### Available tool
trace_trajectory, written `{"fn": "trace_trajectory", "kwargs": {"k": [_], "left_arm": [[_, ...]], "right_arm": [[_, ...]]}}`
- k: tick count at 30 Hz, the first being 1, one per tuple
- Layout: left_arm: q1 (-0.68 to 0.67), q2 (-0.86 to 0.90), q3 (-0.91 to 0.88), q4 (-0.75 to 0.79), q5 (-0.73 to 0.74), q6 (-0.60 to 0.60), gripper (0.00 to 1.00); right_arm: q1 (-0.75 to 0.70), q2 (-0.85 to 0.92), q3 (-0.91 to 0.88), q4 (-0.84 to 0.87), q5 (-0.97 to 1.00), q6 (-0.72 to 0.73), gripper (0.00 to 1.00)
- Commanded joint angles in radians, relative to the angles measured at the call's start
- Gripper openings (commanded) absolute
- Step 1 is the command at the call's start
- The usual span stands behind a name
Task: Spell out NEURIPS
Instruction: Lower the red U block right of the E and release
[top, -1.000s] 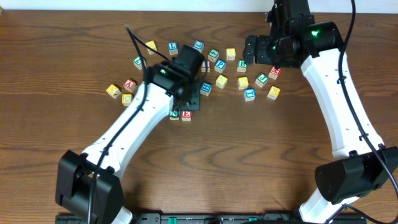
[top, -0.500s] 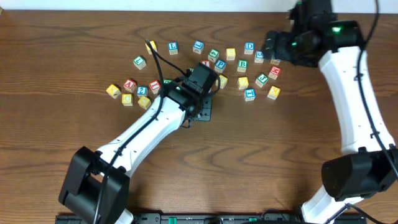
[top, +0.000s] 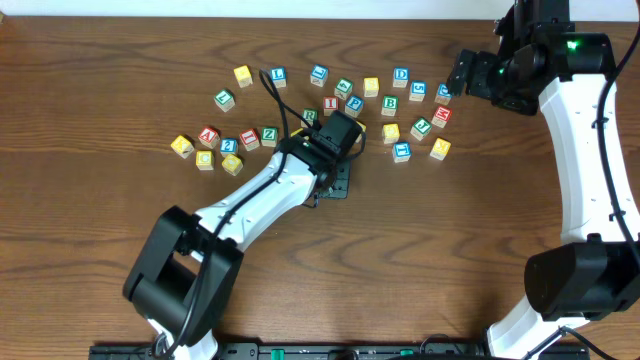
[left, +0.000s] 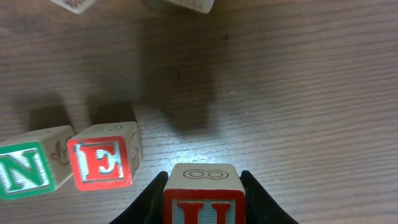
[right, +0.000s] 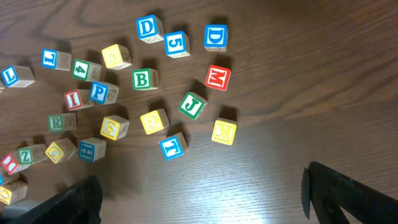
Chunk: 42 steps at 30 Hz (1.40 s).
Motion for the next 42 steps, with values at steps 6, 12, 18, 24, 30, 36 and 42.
{"fn": "trace_trajectory", "kwargs": {"k": [6, 12, 18, 24, 30, 36, 42], "left_arm": [[-0.001, 0.062, -0.008, 0.047, -0.017, -0.022, 0.23], [-0.001, 0.088, -0.008, 0.054, -0.041, -0.062, 0.23], [-0.001, 0.088, -0.008, 0.055, -0.078, -0.106, 0.23], [-0.001, 0.089, -0.009, 0.065, -0.085, -0.107, 0.23], [-0.001, 0.098, -0.01, 0.072, -0.086, -0.107, 0.23], [-0.001, 0.139, -0.01, 0.079, -0.086, -0.107, 0.23], [-0.001, 0.154, -0.01, 0.088, -0.085, -0.111, 0.24]], "right_arm": [[-0.002, -0.006, 0.005, -0.005, -0.009, -0.016, 0.99], [-0.002, -0.006, 0.005, -0.01, -0.009, -0.016, 0.99], [-0.002, -0.006, 0.005, -0.014, -0.009, -0.016, 0.99], [-0.002, -0.006, 0.005, -0.014, -0.009, -0.016, 0.99], [-0.002, -0.006, 0.005, -0.02, -0.009, -0.016, 0.99], [-0.002, -0.006, 0.005, -0.027, -0.009, -0.016, 0.99], [-0.002, -0.006, 0.005, -0.028, -0.01, -0.016, 0.99]]}}
